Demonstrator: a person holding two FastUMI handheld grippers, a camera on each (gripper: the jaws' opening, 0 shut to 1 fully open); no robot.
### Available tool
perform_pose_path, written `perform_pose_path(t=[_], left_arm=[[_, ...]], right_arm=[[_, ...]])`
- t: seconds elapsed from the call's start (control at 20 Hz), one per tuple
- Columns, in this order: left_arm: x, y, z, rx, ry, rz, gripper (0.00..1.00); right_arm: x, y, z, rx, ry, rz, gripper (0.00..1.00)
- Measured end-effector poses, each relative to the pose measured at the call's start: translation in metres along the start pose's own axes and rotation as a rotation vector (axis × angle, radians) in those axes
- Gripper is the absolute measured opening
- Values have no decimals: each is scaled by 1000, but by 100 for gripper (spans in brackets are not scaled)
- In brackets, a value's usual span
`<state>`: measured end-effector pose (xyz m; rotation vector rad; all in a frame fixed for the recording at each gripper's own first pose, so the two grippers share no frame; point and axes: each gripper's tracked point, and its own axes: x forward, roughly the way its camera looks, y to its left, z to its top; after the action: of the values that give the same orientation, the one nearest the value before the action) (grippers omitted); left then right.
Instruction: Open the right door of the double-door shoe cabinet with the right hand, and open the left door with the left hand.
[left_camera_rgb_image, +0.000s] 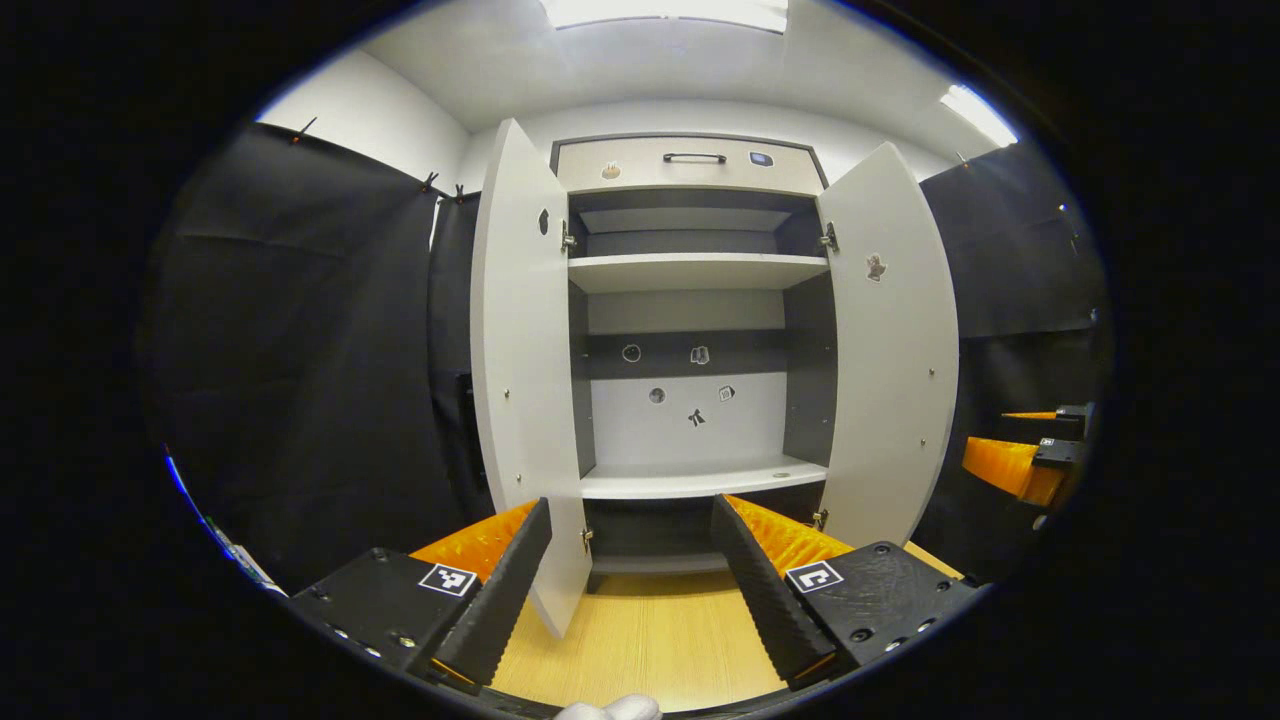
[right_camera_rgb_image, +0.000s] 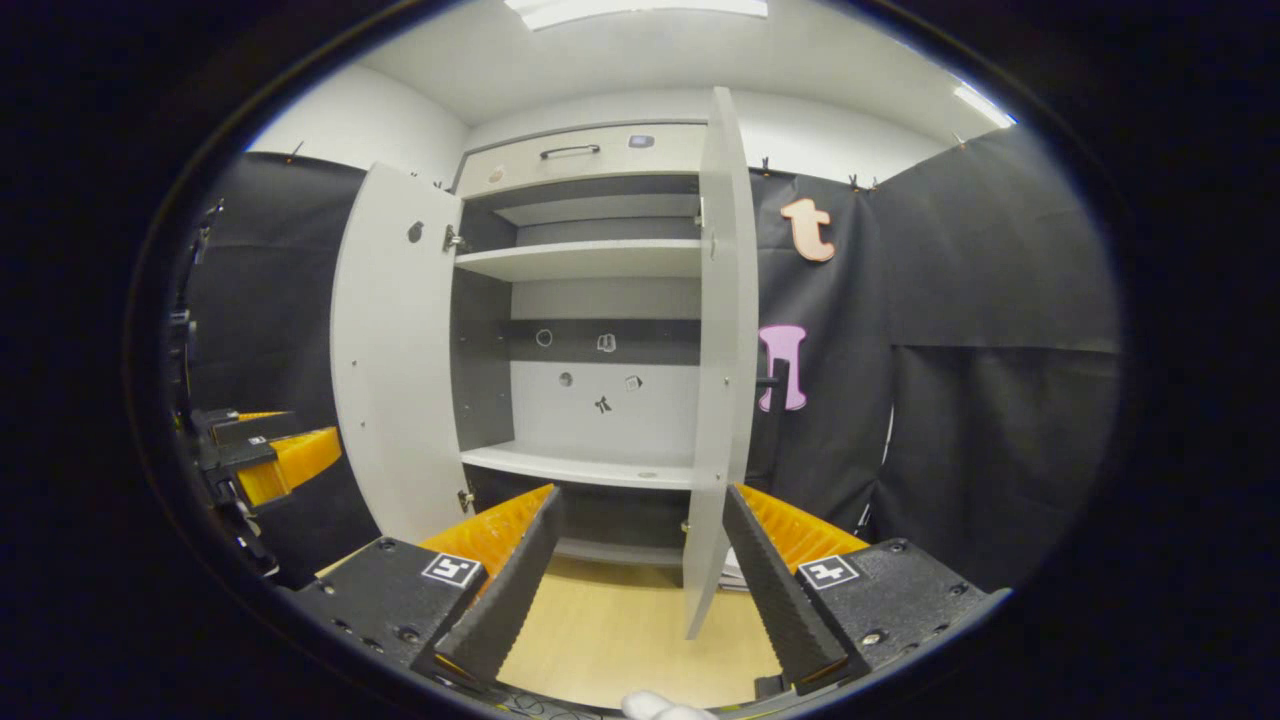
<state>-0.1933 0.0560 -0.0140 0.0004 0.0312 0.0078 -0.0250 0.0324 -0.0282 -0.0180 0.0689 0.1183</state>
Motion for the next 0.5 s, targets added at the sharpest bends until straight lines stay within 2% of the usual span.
perform_pose_path(t=[0.1,0.25,0.45,0.5], left_arm=[[-1,-4,-6,1,8,-6,96],[-3,-5,-9,-17,16,-10,96],[-5,-7,-9,-11,10,-12,96],[-10,-10,-11,-8,9,-13,100]], right_arm=[[-2,-3,0,-11,-9,-19,100],[-5,-5,1,-4,-29,-50,100],[-7,1,0,-18,-38,-50,100],[-7,0,-1,-19,-40,-52,100]])
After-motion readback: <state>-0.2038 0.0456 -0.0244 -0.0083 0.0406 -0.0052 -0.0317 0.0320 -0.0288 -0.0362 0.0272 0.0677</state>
